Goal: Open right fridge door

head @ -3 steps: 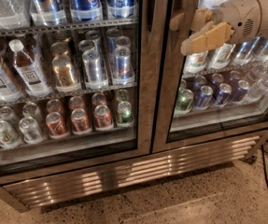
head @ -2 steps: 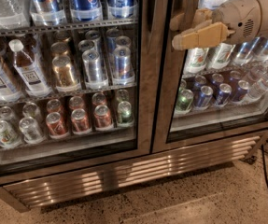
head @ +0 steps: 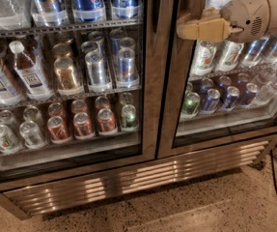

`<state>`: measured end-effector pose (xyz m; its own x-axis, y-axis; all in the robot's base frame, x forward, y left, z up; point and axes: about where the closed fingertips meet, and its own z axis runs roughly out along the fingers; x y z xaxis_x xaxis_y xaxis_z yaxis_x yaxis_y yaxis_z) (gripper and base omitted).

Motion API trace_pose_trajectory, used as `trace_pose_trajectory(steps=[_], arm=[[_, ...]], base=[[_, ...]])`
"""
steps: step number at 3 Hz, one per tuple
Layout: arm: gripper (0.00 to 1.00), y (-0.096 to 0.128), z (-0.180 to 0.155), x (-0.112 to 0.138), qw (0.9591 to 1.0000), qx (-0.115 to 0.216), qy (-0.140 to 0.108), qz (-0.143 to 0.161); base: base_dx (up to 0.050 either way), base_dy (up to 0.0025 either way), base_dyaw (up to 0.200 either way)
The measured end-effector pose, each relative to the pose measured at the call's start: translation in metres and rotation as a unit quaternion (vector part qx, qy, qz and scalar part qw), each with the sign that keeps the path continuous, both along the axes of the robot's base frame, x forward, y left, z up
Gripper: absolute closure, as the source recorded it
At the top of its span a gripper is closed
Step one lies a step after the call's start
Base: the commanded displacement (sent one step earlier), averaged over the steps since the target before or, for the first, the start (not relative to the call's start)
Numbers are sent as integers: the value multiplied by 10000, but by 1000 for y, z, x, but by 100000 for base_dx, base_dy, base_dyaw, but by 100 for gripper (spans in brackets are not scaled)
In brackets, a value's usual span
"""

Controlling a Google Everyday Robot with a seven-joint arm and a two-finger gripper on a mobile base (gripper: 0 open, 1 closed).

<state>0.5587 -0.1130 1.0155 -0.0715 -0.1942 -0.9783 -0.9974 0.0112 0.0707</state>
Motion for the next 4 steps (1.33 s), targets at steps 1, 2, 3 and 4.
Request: trace_pose_trajectory(steps=[1,2,3,4], arm=[[100,-1,0,17,10000,0,0,0],[100,0,-1,19,9999,-94,15,61],[100,0,-1,19,9999,-94,15,61],[100,-1,-1,20,9999,-92,14,64]], base=[[0,0,0],[0,0,0],[0,0,0],[0,0,0]])
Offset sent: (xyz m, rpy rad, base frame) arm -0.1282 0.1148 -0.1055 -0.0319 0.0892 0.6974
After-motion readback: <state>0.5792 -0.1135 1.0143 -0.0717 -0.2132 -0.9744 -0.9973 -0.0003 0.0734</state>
